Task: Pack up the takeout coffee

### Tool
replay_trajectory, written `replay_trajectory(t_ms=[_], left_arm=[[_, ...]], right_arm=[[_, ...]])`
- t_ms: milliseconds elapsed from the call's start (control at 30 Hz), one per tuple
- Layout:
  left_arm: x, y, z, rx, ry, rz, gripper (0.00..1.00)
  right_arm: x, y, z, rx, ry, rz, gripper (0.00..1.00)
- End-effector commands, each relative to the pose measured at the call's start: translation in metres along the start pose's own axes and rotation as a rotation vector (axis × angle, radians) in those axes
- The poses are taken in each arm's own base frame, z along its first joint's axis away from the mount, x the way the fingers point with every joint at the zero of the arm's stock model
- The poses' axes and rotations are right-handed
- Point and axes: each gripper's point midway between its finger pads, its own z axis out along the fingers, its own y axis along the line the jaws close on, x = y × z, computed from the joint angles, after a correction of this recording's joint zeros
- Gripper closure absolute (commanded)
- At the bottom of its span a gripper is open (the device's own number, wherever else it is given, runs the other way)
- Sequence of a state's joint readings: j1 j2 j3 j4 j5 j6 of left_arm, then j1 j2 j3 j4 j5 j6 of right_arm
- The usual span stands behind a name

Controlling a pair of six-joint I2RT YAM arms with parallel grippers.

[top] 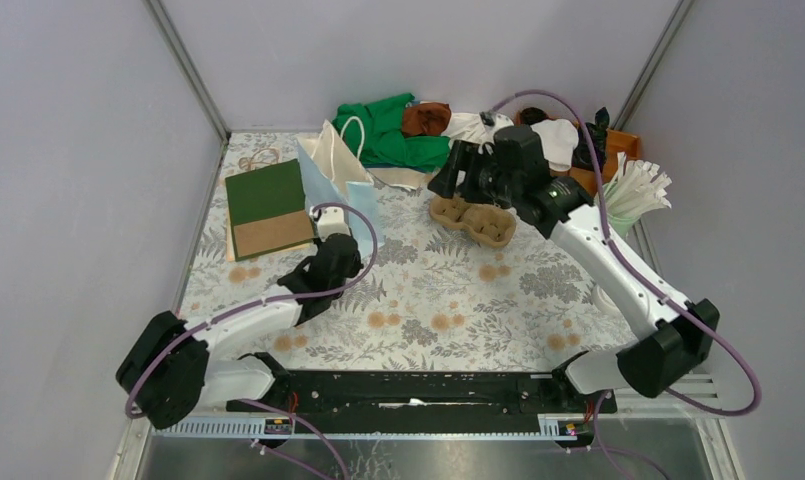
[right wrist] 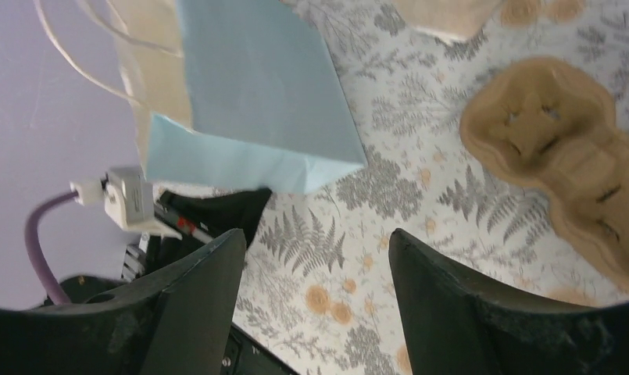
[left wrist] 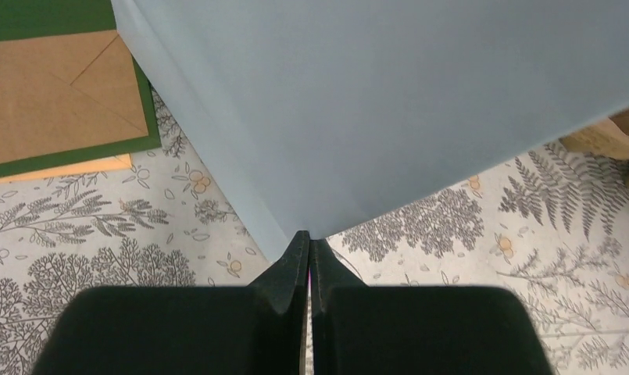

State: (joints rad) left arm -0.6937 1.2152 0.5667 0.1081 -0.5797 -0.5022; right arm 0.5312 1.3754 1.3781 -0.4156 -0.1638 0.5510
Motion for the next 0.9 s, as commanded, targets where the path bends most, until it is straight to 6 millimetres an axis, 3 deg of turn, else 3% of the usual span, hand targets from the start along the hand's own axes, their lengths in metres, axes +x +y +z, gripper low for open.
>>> replay_trajectory(t_ms=[0, 133, 367, 567, 867], left_arm=[[-0.011, -0.015, -0.015, 0.086, -0.059, -0.077, 1.00], [-0.003, -0.020, -0.023, 0.113, -0.042, -0.057, 1.00], [0.005, -0.019, -0.030, 0.120, -0.034, -0.047, 1.00], [0.006, -0.016, -0.034, 0.115, -0.035, -0.040, 1.00], [0.008, -0.016, -0.037, 0.121, -0.027, -0.037, 1.00]], right_arm=[[-0.024, 0.027, 0.009, -0.023, -0.040, -0.103, 0.26], [-0.015, 0.066, 0.023, -0.077, -0.027, -0.192, 0.25], [-0.010, 0.101, 0.055, -0.082, -0.026, -0.296, 0.28], [-0.014, 0.112, 0.082, -0.030, -0.026, -0.368, 0.33], [-0.010, 0.128, 0.105, -0.022, -0.020, -0.441, 0.38]])
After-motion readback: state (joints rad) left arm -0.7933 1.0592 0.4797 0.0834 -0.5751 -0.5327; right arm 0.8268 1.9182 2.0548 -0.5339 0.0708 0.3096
